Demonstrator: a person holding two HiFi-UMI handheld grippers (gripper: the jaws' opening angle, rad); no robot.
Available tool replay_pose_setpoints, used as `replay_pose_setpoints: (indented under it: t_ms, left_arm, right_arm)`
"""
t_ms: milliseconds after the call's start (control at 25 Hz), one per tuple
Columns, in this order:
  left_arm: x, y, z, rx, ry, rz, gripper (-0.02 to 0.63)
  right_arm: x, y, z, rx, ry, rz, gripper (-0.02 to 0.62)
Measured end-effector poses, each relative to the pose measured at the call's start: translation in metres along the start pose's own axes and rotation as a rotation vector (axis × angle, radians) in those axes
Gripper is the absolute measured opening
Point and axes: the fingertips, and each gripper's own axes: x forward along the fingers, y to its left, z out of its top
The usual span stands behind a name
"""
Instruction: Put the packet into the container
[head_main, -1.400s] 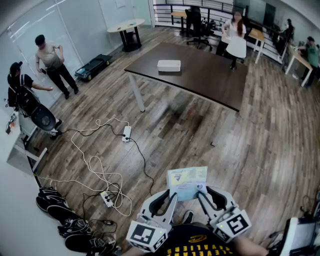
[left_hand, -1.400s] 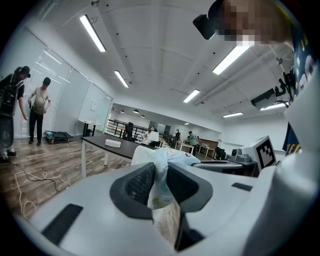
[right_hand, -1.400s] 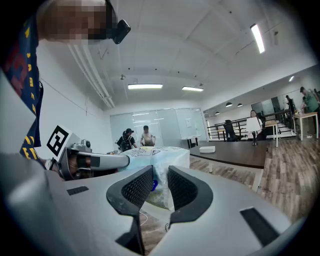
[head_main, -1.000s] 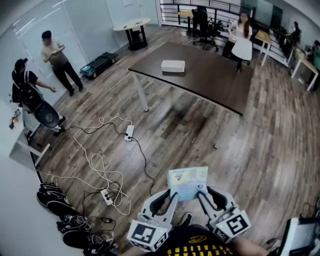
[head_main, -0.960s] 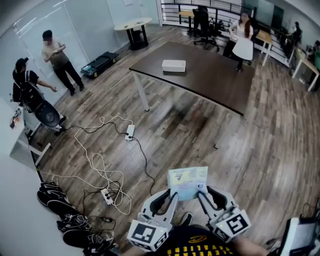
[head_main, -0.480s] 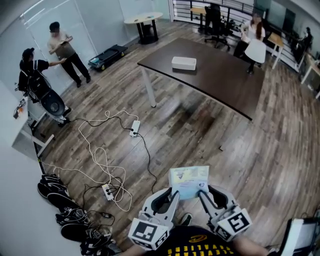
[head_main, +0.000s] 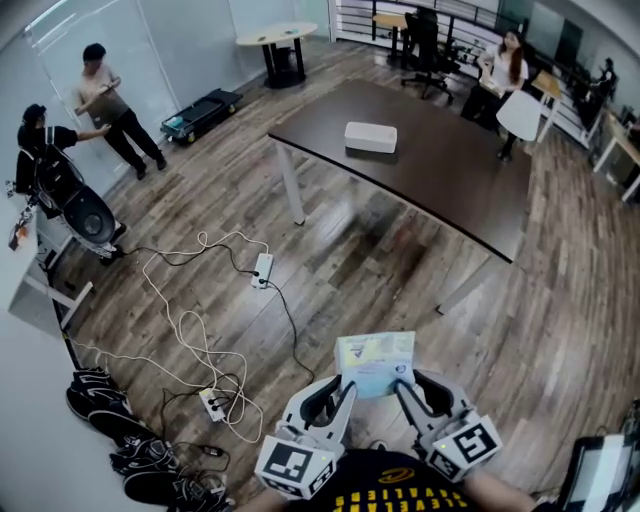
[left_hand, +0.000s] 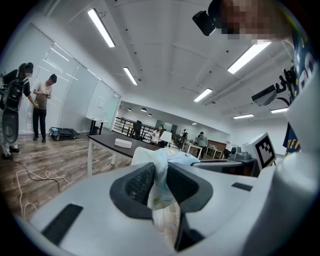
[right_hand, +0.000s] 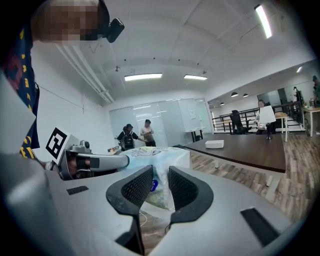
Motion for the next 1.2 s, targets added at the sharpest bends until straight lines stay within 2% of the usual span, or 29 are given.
replay_pose_setpoints:
  t_ms: [360, 680, 960, 1200]
  left_arm:
    - [0.024, 0.072, 0.031, -0.017, 0.007, -0.043, 0.08]
    - [0.05, 0.101, 0.043, -0.021, -0.017, -0.048, 0.08]
    - [0.094, 0.118, 0.055, -0.018, 0.003, -0.011, 0.08]
    - [0.161, 0.129, 0.079, 0.003, -0.006, 0.034, 0.08]
  right_arm:
    - [0.073, 0.0, 0.024, -0.004, 0.01, -0.045, 0.106]
    - [0.108, -0.016, 0.036, -0.003, 0.024, -0.052, 0.106]
    - [0.141, -0.056, 0.047, 0.011, 0.01, -0.014, 0.106]
    - [0.175, -0.119, 0.076, 0.006, -0.008, 0.032, 0.106]
